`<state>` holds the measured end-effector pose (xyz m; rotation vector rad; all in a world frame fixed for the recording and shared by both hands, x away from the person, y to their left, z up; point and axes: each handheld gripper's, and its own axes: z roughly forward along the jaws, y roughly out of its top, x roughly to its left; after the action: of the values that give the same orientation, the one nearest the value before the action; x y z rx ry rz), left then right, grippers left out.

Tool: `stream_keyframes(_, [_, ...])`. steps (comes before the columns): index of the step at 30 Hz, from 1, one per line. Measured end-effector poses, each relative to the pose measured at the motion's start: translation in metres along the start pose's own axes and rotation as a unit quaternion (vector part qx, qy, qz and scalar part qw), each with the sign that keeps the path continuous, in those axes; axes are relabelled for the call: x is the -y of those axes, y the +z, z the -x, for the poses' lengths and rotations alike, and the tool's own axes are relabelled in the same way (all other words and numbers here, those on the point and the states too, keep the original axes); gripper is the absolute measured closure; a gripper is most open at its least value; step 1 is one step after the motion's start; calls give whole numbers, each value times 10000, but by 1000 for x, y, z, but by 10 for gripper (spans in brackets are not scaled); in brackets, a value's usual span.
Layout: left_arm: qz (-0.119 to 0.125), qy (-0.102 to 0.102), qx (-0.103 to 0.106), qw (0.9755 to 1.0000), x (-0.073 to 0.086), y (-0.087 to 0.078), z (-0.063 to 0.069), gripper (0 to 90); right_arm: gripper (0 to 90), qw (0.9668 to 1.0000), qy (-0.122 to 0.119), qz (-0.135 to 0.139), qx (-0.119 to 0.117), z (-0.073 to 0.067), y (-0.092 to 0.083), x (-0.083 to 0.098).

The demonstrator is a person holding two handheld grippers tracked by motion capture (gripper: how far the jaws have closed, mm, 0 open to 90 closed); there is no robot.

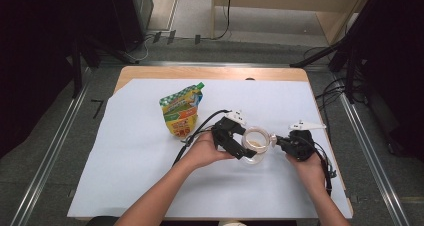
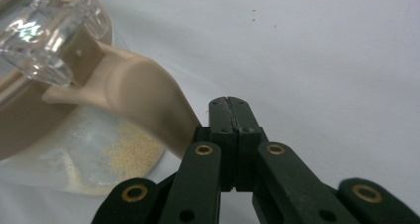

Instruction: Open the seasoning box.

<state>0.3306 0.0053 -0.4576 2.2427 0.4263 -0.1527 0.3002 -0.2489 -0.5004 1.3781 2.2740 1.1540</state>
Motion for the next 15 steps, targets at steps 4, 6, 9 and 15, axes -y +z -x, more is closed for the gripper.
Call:
stream_keyframes(4, [-16,164,-99,9998,0,6,2,90,900,10000,-51,-13,16,-4,1,0])
stream_keyframes(6, [-3,192,-111,9998,0,7,1,87,900,10000,-28,-19,7,-4,2,-1])
stream_keyframes(9, [2,204,-147,9997,0,8,2,85,900,10000,-7,-21,14,-4,2,0])
stream_keyframes(15, [61,255,-182,9995,1,12,3,79,900,10000,11,-30,11,-4,2,-1])
